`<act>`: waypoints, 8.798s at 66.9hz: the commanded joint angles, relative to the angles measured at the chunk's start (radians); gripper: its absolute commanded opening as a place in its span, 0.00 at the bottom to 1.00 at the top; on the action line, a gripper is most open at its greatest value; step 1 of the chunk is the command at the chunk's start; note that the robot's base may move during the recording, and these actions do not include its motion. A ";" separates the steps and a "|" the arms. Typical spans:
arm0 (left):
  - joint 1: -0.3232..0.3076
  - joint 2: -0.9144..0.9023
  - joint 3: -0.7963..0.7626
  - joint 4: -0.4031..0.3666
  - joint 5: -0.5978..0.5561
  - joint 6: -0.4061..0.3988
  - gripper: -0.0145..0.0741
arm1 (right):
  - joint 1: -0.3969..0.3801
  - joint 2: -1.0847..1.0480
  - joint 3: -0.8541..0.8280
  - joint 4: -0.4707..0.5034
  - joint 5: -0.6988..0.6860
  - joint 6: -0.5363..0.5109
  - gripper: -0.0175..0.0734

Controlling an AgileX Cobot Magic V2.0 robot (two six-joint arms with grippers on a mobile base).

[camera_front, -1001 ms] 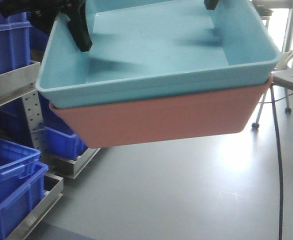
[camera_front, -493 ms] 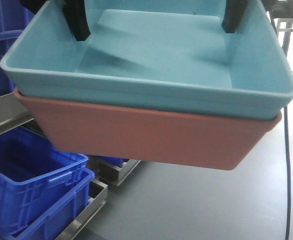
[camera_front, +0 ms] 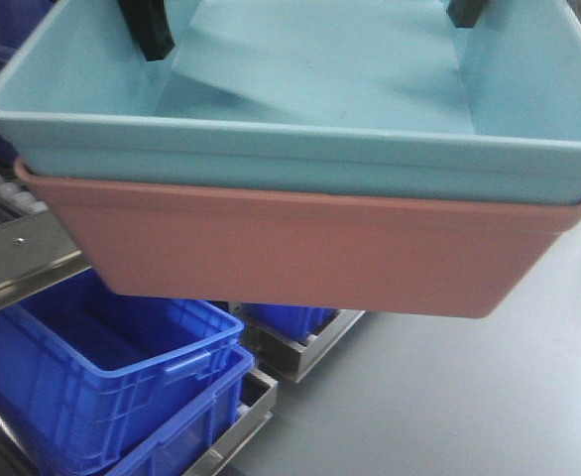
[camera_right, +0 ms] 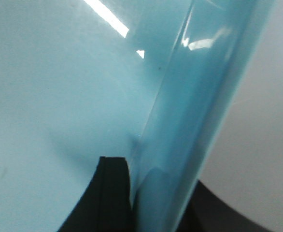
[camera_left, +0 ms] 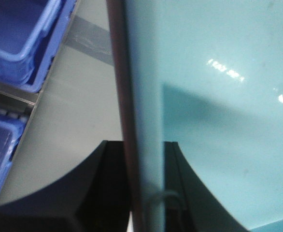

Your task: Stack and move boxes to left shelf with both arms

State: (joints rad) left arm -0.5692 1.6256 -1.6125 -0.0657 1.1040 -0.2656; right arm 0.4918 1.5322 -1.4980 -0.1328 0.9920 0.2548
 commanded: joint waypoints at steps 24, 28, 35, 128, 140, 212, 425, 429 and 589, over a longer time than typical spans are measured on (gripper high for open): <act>-0.160 -0.221 0.034 0.086 -0.124 -0.256 0.16 | 0.191 -0.047 -0.028 0.109 -0.128 -0.042 0.25; -0.186 -0.239 0.052 0.146 -0.107 -0.310 0.16 | 0.204 -0.047 -0.028 0.109 -0.130 -0.042 0.25; -0.211 -0.260 0.068 0.207 -0.083 -0.366 0.16 | 0.220 -0.047 -0.028 0.115 -0.144 -0.042 0.25; -0.209 -0.325 0.072 0.344 0.114 -0.403 0.16 | 0.356 0.041 -0.055 0.204 -0.231 -0.060 0.25; -0.209 -0.325 0.072 0.347 0.097 -0.409 0.16 | 0.356 0.042 -0.055 0.201 -0.221 -0.060 0.25; -0.209 -0.284 0.072 0.040 -0.079 -0.161 0.16 | 0.262 -0.045 -0.055 0.001 -0.138 0.075 0.25; -0.076 0.107 0.072 0.046 -0.633 -0.057 0.42 | 0.118 0.223 -0.051 -0.079 -0.497 0.027 0.25; -0.074 0.107 0.072 0.050 -0.633 -0.057 0.52 | 0.118 0.223 -0.051 -0.081 -0.494 0.027 0.28; -0.536 -0.447 0.291 0.541 -0.226 -0.388 0.16 | 0.027 -0.401 0.404 -0.021 -0.417 0.035 0.25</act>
State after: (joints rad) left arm -1.0493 1.2572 -1.3404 0.3864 0.9458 -0.5996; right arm 0.5170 1.2171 -1.1120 -0.1543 0.6812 0.3000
